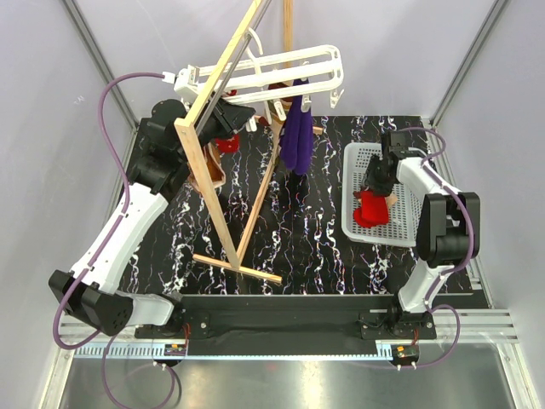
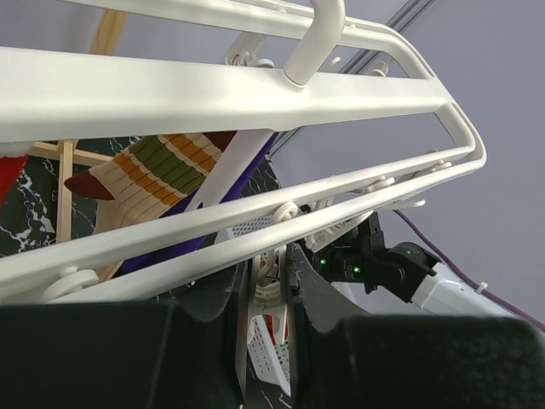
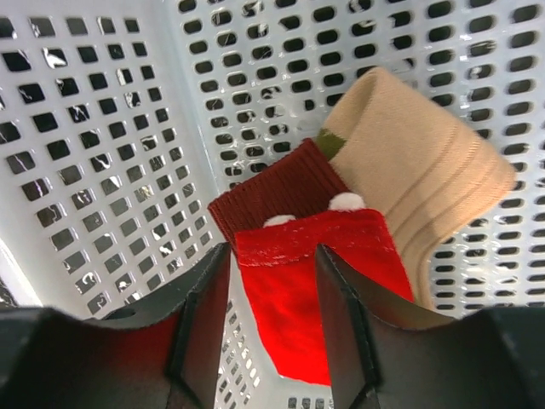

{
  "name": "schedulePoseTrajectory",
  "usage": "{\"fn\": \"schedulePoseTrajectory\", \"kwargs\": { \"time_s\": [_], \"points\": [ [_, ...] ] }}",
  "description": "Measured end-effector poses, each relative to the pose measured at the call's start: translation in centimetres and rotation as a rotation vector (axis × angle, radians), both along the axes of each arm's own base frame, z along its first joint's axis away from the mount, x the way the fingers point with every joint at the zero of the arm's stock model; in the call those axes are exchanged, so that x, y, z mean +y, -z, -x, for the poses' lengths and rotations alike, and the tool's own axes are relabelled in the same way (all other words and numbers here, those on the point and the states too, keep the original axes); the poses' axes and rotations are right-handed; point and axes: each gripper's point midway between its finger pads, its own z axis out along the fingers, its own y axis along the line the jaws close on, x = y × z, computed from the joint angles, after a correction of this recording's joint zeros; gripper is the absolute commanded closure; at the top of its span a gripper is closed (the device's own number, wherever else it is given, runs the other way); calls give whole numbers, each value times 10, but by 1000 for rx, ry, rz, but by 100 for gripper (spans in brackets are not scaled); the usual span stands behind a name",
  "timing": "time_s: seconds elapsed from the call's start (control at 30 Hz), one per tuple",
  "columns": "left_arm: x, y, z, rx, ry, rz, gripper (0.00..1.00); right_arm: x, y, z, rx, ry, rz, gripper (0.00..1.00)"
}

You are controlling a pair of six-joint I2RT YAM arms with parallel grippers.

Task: Clip the socks to the hanger
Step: Pick up the sock from the bin.

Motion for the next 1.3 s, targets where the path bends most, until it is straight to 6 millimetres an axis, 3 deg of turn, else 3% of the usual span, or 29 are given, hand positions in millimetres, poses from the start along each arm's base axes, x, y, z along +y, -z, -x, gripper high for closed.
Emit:
{"fn": "schedulePoseTrajectory", "kwargs": {
  "time_s": [0.1, 0.2, 0.27, 0.47, 0.8, 0.9, 1.17, 1.3],
  "points": [
    [0, 0, 0, 0, 0, 0, 100, 5, 6, 1, 14, -12, 11, 55],
    [0, 0, 0, 0, 0, 0, 100, 8, 11, 2, 23, -18, 26, 67],
    [0, 0, 0, 0, 0, 1, 100, 7, 13, 3, 27, -18, 34, 70],
    [-1, 0, 0, 1, 3, 3, 100, 4, 16, 5, 34, -12, 55, 56],
    [-1, -1, 1, 0, 8, 4, 100, 6, 29, 18, 71, -36, 85, 56],
    [-1, -1, 1, 0, 9, 4, 100, 6, 30, 19, 74, -39, 89, 62],
    [-2, -1, 2, 0, 13, 5, 100, 5, 38, 20, 96, -44, 93, 96],
    [-2, -1, 2, 0, 15, 7, 100, 3, 34, 19, 86, -37, 104, 100]
  ]
}}
